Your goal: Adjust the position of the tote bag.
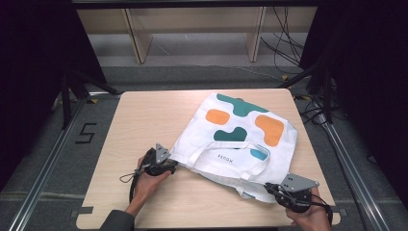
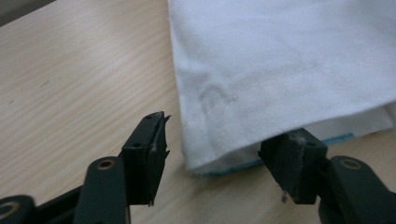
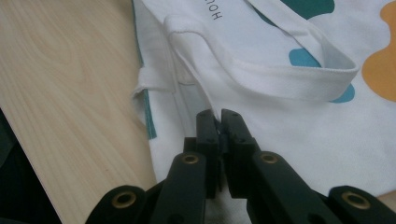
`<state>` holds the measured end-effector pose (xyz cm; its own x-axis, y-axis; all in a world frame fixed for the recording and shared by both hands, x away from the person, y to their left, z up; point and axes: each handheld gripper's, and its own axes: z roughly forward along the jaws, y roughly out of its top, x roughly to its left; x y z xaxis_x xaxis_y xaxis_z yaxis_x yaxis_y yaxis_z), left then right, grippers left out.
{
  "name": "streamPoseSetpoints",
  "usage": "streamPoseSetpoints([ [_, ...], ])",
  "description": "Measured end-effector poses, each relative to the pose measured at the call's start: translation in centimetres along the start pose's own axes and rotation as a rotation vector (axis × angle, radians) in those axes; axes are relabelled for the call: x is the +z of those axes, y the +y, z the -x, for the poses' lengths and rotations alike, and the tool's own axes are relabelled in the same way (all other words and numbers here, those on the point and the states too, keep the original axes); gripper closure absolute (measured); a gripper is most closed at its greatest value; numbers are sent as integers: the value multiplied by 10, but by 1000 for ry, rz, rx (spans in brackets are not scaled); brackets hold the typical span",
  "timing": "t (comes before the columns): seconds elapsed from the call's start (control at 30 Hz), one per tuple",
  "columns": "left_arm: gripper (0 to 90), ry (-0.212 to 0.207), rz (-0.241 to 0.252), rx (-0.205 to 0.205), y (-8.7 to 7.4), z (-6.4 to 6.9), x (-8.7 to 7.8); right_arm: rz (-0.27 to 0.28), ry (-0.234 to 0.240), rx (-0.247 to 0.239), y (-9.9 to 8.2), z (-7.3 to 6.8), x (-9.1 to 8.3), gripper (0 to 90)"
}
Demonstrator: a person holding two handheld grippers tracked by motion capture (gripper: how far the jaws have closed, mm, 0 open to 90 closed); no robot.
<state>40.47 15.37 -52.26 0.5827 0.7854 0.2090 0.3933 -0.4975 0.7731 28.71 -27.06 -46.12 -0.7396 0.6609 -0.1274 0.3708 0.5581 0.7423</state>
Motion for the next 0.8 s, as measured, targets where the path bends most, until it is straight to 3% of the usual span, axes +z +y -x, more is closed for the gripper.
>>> streamPoseSetpoints([
  [0.03, 450, -4, 31, -14, 0, 0, 3, 0, 1, -3, 0, 0, 0, 870],
  [0.1, 563, -21, 23, 4, 1, -1, 4, -5, 0, 1, 0, -1, 0, 866],
  [0.13, 563, 2, 65, 37, 4, -3, 8, -5, 0, 1, 0, -1, 0, 866],
  [0.17, 708, -8, 43, 25, 4, -4, 7, -10, -13, -8, -2, -1, 3, 848],
  [0.2, 768, -8, 43, 25, 4, -4, 7, -10, -13, -8, -2, -1, 3, 848],
  [0.23, 828, 2, 76, 17, 6, -5, 3, -19, -14, -13, -2, -2, 5, 775],
  [0.27, 841, 2, 76, 17, 6, -5, 3, -19, -14, -13, -2, -2, 5, 775],
  [0.33, 848, -29, 86, 35, 9, -7, -3, -33, -14, -5, -3, -3, 8, 657],
  [0.37, 849, -48, 116, 57, 12, -10, -10, -88, -16, 17, -5, -7, 11, 567],
  [0.43, 851, -59, 111, 63, 12, -10, -15, -106, -34, 14, -8, -8, 14, 553],
  [0.47, 851, -61, 112, 75, 12, -9, -18, -138, -46, 25, -12, -12, 16, 549],
  [0.5, 852, -77, 113, 56, 11, -6, -23, -178, -76, -2, -18, -14, 19, 528],
  [0.53, 852, -82, 103, 73, 11, -6, -26, -178, -76, -2, -18, -14, 19, 528],
  [0.57, 852, -90, 97, 89, 8, 0, -37, -195, -113, -7, -21, -13, 20, 589],
  [0.6, 852, -90, 97, 89, 8, 0, -37, -192, -113, -12, -22, -12, 19, 644],
  [0.63, 852, -96, 86, 104, 4, 5, -45, -175, -112, -25, -23, -10, 17, 728],
  [0.67, 851, -108, 76, 94, 1, 10, -51, -161, -110, -50, -23, -7, 16, 762],
  [0.7, 851, -114, 84, 118, -2, 13, -58, -157, -118, -52, -22, -6, 13, 801],
  [0.73, 850, -114, 84, 118, -2, 13, -58, -157, -118, -52, -22, -6, 13, 801],
  [0.8, 849, -142, 80, 117, -9, 23, -76, -107, -145, -72, -21, 4, 9, 849],
])
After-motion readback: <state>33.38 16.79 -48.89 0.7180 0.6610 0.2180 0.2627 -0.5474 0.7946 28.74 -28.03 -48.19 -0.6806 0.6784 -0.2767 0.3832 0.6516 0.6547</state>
